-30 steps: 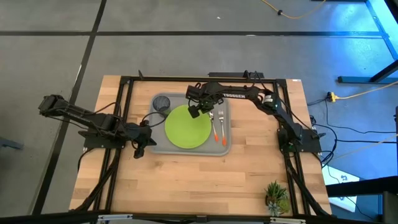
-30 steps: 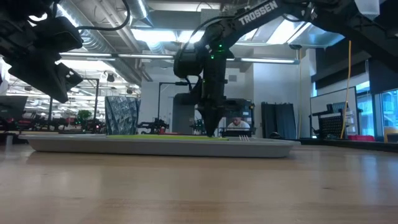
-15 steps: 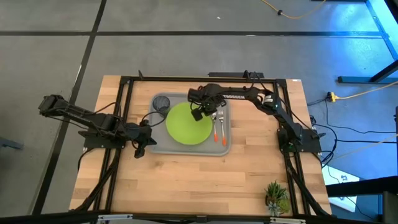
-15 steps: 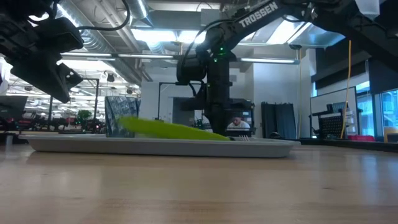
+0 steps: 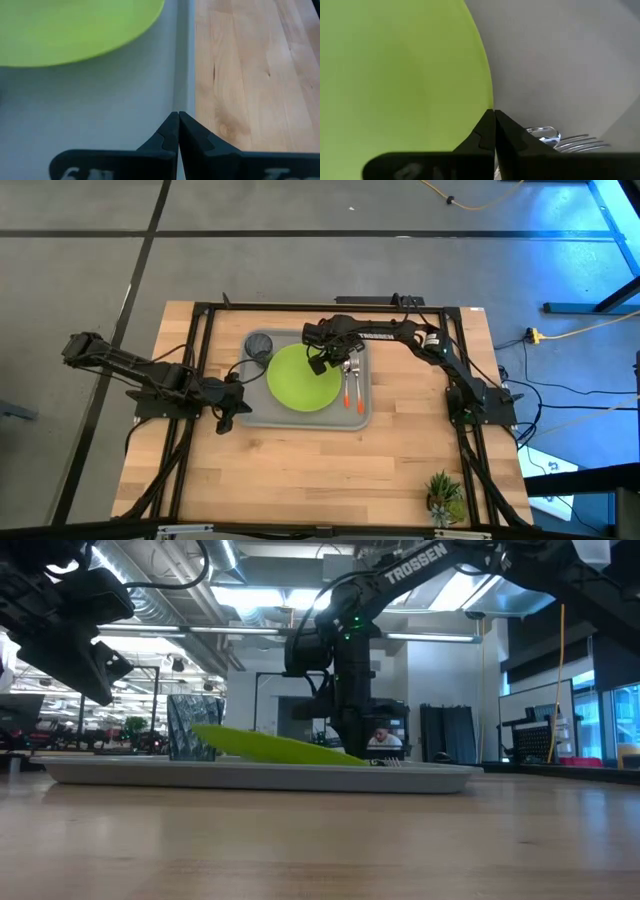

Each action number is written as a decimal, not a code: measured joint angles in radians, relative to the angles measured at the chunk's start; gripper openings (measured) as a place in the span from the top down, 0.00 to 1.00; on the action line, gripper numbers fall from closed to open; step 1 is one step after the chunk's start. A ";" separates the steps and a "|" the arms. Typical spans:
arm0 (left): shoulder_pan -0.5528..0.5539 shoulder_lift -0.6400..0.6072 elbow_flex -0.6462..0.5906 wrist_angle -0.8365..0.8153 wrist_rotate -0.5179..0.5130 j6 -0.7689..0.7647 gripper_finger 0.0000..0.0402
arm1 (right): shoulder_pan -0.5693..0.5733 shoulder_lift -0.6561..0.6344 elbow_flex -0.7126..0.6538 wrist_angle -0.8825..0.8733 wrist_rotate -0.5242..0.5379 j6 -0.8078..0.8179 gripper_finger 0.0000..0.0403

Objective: Pick and place plate/cup/fork/spoon on tray
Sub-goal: Put the orange spoon on the gray tray in between the green plate and the orange fork

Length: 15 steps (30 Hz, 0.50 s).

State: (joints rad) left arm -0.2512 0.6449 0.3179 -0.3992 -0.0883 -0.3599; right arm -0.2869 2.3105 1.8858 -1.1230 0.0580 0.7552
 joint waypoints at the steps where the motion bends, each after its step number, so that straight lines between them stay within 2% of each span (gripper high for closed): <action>1: 0.000 0.000 0.000 0.000 0.000 0.000 1.00 | 0.002 -0.002 0.000 0.000 0.003 0.000 1.00; 8: 0.000 0.000 0.000 0.000 0.000 0.000 1.00 | 0.024 -0.012 0.000 0.003 0.004 0.001 1.00; 15: 0.000 0.000 0.000 0.000 0.000 0.000 1.00 | 0.037 -0.044 0.000 0.000 0.051 0.025 1.00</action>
State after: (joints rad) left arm -0.2512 0.6449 0.3176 -0.3992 -0.0886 -0.3599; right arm -0.2497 2.2660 1.8858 -1.1229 0.1086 0.7803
